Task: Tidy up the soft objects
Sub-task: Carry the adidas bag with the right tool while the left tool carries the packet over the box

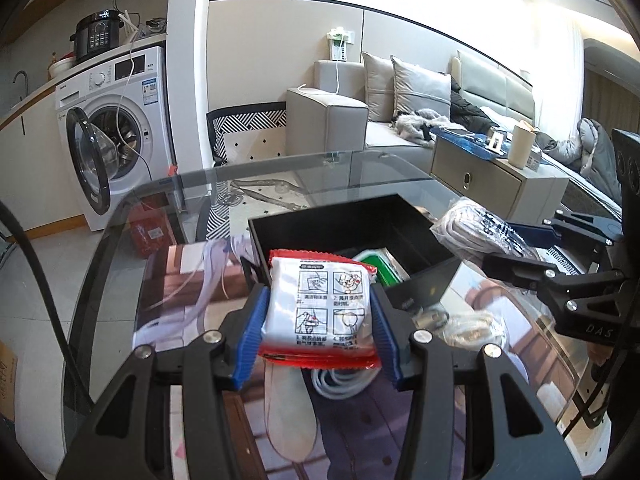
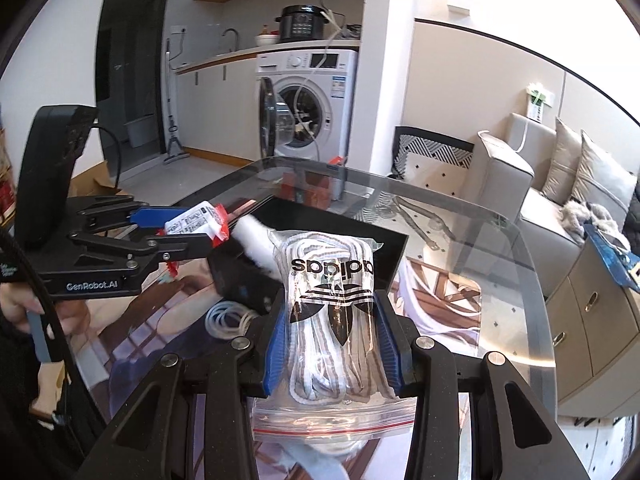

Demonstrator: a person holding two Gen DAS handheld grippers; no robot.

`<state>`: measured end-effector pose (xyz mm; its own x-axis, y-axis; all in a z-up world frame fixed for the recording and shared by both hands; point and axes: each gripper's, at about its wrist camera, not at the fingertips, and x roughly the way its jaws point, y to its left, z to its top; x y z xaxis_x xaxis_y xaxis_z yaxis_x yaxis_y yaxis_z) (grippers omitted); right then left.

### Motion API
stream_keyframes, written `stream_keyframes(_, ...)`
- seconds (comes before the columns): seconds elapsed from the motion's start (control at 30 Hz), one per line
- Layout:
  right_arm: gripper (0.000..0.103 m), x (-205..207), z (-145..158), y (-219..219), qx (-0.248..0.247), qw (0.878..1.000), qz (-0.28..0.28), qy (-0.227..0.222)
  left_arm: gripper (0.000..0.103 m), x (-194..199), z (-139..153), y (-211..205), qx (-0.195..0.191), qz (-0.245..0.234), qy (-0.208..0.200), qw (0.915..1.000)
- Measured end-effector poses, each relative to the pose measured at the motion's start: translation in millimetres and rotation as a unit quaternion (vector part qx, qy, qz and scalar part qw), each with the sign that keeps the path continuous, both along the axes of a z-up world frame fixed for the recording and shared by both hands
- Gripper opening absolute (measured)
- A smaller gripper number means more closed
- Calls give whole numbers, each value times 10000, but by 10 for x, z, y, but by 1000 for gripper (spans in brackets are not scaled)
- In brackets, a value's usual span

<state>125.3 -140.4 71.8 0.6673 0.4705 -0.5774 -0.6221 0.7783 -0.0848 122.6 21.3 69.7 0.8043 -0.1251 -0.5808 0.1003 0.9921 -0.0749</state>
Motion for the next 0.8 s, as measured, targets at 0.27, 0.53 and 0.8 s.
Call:
stream_keyframes(0.27,40,266,23,186,-155,9995,-175,190,49,230,36,-5,99,75,1,9999)
stream_keyframes(0.53,40,519,-32,371,-488,9980,-253,314,49,441,9,-9,171,109,98,9997)
stream_keyframes(0.8,40,698,-128,544,-895,9952,-216,341,49,647,-71,-81,309,95,242,9992)
